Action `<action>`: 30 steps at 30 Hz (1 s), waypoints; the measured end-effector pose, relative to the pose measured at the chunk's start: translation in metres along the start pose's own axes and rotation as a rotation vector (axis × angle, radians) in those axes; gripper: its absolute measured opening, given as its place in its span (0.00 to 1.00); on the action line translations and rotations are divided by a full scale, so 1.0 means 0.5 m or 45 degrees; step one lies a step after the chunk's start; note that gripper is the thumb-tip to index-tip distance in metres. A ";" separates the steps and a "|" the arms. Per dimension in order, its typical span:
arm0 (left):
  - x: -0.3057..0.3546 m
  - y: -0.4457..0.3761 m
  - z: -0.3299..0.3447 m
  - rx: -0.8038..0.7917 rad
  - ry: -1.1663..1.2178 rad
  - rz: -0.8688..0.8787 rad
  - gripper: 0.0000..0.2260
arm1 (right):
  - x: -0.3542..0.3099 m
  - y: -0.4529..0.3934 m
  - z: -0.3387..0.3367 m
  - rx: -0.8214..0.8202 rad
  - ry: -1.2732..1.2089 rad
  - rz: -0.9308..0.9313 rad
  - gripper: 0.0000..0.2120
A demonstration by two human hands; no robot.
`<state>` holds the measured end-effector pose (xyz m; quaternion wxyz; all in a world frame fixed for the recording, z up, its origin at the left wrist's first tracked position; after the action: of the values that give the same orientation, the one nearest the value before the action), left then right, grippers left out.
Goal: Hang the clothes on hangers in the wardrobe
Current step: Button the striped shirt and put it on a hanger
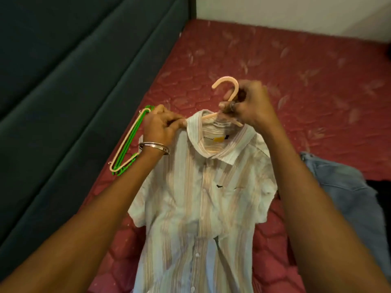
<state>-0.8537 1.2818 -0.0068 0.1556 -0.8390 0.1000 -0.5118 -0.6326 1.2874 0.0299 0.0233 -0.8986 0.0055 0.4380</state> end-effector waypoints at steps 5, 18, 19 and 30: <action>0.266 0.021 -0.137 0.073 -0.098 0.392 0.11 | -0.251 0.066 -0.141 0.073 0.216 -0.285 0.13; 0.557 0.059 -0.436 -0.112 -0.604 0.391 0.15 | -0.579 0.255 -0.394 0.381 0.261 -0.601 0.08; 0.578 0.061 -0.439 -0.103 -0.665 0.425 0.15 | -0.592 0.267 -0.393 0.395 0.287 -0.605 0.07; 0.602 0.112 -0.522 -0.102 -0.505 0.371 0.35 | -0.655 0.339 -0.470 0.358 -0.037 -0.582 0.15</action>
<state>-0.9489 1.0897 0.3336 0.2111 -0.9052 0.2076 -0.3050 -0.6547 1.1035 0.4259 0.2465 -0.8580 -0.1372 0.4293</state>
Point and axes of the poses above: each hand's wrist, its own y-axis away from the middle knuckle, its own z-axis out of the palm, x = y × z, the point moved 9 cm from there along -y, towards the middle knuckle, and after that the axes turned 12 degrees about y, right-handed, at the moved point
